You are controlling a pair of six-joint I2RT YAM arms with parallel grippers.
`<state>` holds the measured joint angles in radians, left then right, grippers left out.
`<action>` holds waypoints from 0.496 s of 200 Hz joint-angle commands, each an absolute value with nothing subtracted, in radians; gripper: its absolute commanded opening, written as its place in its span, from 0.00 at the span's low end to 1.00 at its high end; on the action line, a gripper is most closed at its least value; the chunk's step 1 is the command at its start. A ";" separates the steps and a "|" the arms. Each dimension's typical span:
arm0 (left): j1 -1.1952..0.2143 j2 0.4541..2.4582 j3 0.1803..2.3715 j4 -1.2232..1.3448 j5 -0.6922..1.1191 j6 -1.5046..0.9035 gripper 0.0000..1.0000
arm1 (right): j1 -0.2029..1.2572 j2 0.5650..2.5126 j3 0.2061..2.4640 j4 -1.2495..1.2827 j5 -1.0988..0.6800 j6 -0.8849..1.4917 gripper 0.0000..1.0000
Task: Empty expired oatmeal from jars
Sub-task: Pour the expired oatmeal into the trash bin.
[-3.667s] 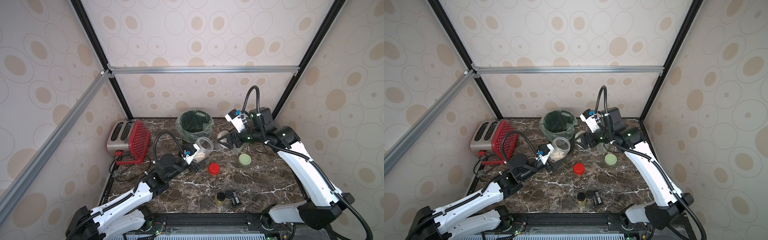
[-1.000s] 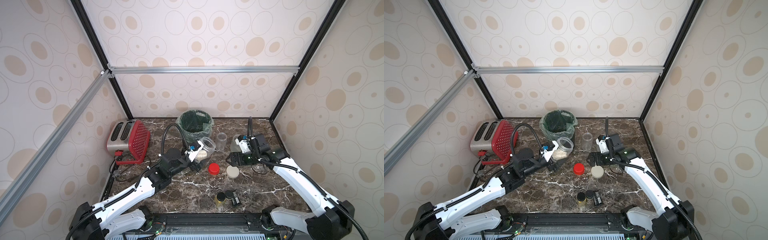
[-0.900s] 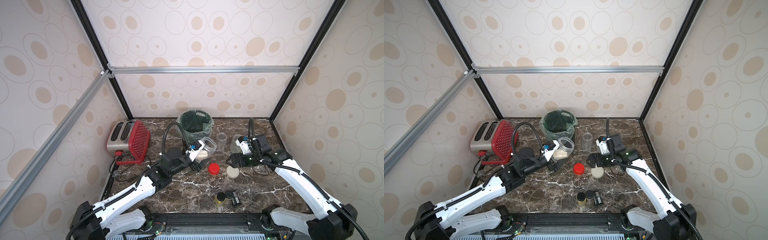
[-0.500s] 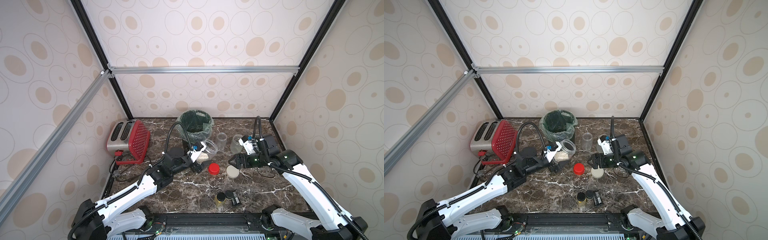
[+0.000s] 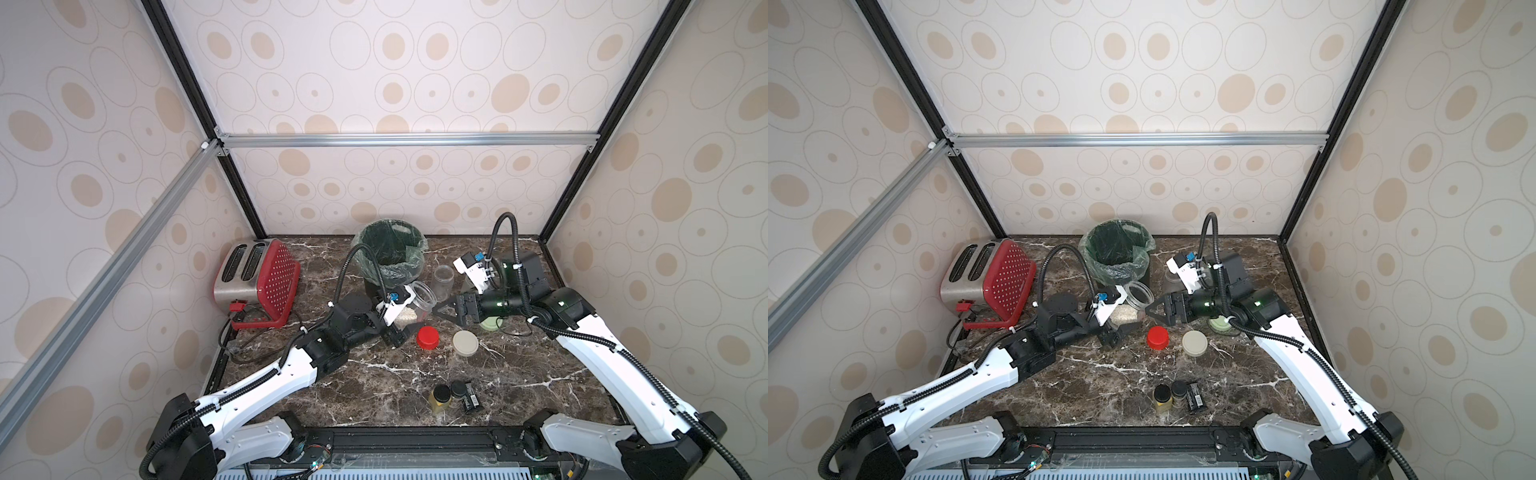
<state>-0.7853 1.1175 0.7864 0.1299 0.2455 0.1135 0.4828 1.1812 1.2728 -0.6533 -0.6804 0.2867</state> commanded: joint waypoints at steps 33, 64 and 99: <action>-0.781 1.102 0.873 0.160 0.278 0.189 0.00 | 0.532 1.313 1.361 -0.591 -0.727 0.247 0.94; -0.781 1.103 0.887 0.154 0.295 0.189 0.00 | 0.543 1.361 1.358 -0.555 -0.750 0.249 0.98; -0.781 1.093 0.884 0.153 0.295 0.194 0.00 | 0.578 1.407 1.359 -0.512 -0.794 0.259 0.99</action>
<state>-0.7841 1.1183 0.8116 0.0792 0.2684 0.1570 0.5514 1.3792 1.3445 -0.5556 -0.7521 0.2665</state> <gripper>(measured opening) 0.862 0.989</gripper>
